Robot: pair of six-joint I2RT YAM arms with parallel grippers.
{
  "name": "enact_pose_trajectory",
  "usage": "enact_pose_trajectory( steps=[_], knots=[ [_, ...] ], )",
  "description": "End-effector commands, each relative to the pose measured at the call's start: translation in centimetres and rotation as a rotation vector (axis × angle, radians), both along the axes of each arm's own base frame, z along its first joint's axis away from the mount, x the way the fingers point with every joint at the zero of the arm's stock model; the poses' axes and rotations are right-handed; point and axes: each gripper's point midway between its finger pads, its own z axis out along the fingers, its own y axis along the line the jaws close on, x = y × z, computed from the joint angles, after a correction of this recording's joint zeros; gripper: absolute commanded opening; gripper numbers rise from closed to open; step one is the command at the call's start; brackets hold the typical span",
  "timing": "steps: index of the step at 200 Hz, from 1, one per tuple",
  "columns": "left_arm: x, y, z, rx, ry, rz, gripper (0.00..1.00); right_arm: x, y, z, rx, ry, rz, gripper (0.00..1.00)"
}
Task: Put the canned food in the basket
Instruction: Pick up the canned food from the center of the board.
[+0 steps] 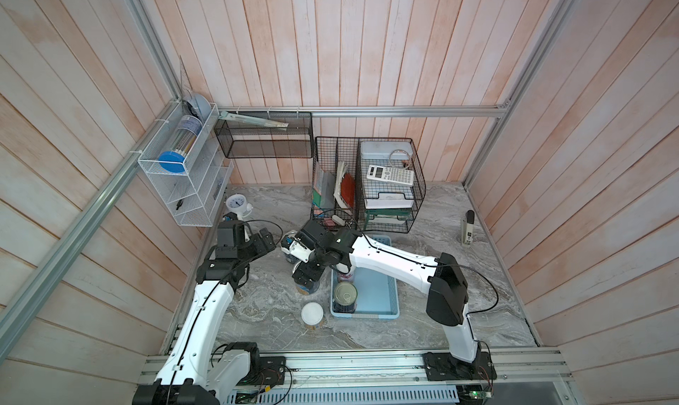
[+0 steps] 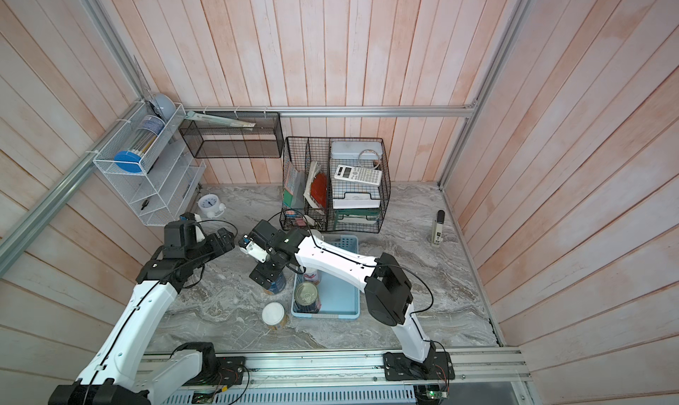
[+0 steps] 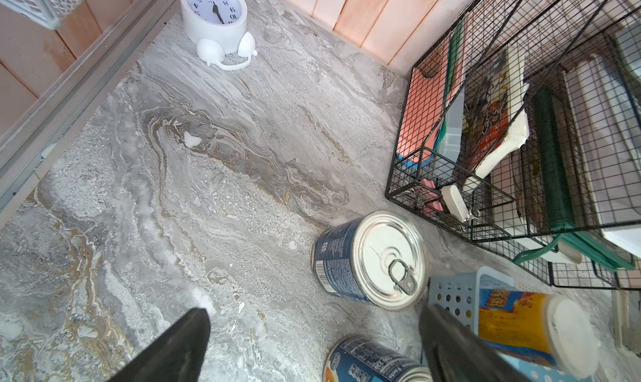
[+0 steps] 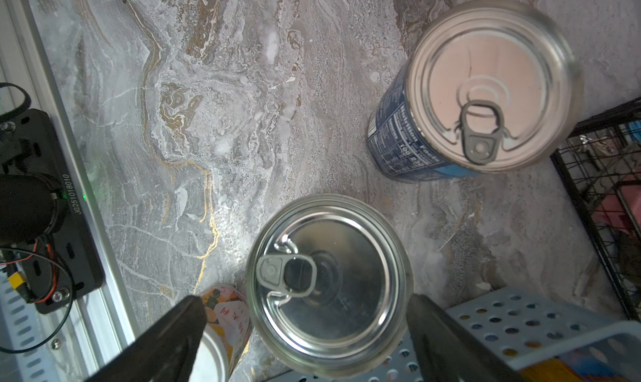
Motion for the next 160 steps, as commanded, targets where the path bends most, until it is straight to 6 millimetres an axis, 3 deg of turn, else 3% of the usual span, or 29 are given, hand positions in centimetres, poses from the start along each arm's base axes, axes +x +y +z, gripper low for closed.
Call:
enact_pose_trajectory(
  steps=[1,105,144,160],
  knots=[
    [0.1,0.1,0.2,0.011,-0.023,-0.011,1.00,-0.4,-0.3,-2.7,-0.059,0.026,0.017,0.98],
    [0.0,0.0,0.1,0.013,-0.021,-0.015,1.00,-0.1,-1.2,-7.4,-0.169,0.038,0.003,0.98],
    [0.0,0.0,0.1,0.012,-0.022,-0.019,1.00,0.1,-1.7,-7.4,-0.173,0.026,-0.014,0.98],
    [0.0,0.0,0.1,0.012,-0.023,-0.019,1.00,0.7,-1.7,-6.3,-0.156,-0.017,-0.037,0.98]
  ],
)
